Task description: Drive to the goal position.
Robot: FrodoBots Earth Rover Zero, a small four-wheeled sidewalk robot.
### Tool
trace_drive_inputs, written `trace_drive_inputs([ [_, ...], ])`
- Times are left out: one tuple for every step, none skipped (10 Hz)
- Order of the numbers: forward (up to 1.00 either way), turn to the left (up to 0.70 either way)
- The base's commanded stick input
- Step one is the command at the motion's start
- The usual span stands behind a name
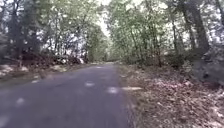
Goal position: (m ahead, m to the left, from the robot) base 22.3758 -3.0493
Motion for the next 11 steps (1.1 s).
trace_drive_inputs([
  [0.7, 0.0],
  [0.7, 0.0],
  [0.7, 0.05],
  [0.7, 0.14],
  [0.7, 0.14],
  [0.7, 0.14],
  [0.7, 0.02],
  [0.7, 0.0],
  [0.7, 0.0],
  [0.7, 0.0],
  [0.7, 0.0],
])
